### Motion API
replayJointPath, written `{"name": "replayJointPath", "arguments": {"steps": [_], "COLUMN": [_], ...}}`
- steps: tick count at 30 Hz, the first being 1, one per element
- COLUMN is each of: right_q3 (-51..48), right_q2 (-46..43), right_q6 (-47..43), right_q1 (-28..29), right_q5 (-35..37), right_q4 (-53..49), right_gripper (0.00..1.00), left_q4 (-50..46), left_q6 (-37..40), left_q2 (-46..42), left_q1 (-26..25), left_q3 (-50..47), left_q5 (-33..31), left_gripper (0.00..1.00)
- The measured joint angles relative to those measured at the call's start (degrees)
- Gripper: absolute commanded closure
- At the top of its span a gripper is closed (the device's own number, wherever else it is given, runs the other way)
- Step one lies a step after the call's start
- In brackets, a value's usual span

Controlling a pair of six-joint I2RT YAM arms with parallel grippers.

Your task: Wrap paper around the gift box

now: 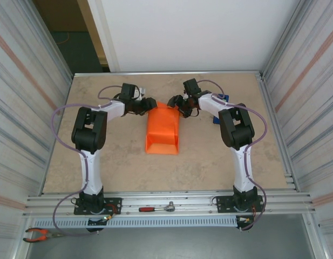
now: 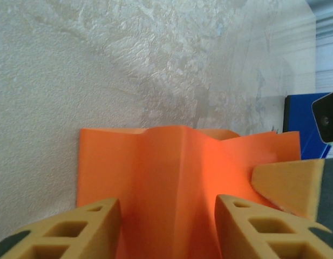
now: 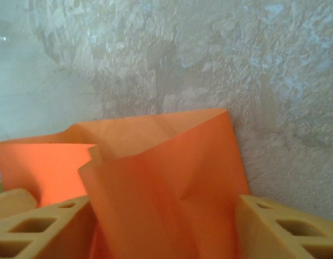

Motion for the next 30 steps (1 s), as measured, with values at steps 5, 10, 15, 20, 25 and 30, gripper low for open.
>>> {"name": "replayJointPath", "arguments": {"steps": [5, 10, 15, 20, 25, 30], "right_q3": [-2.21, -7.91, -14.58, -24.0, -33.83, -39.74], "right_q2": [-1.55, -8.76, -19.21, -28.41, -34.16, -36.52], "right_q6": [-0.48, -0.98, -2.34, -4.11, -4.46, -3.56], "right_q1": [-0.76, -1.42, 0.7, 7.41, 16.39, 22.69], "right_q5": [0.17, 2.23, 5.77, 11.28, 18.43, 23.67], "right_q4": [0.46, -0.28, -0.26, -0.5, -2.71, -3.52], "right_gripper": [0.08, 0.05, 0.03, 0.0, 0.02, 0.02], "left_q4": [-1.18, -2.12, -1.31, 0.35, -0.92, -3.82], "left_q6": [0.37, 0.57, 0.76, 0.52, 0.72, 2.58], "left_q2": [-0.22, -5.31, -17.11, -30.62, -42.34, -51.39], "left_q1": [0.63, 2.36, 3.61, 3.26, 0.52, -6.4], "left_q3": [0.0, -1.92, -9.25, -22.73, -37.29, -45.33], "left_q5": [0.07, 0.2, -0.37, -3.5, -9.77, -17.22], "left_gripper": [0.26, 0.19, 0.1, 0.01, 0.01, 0.01]}}
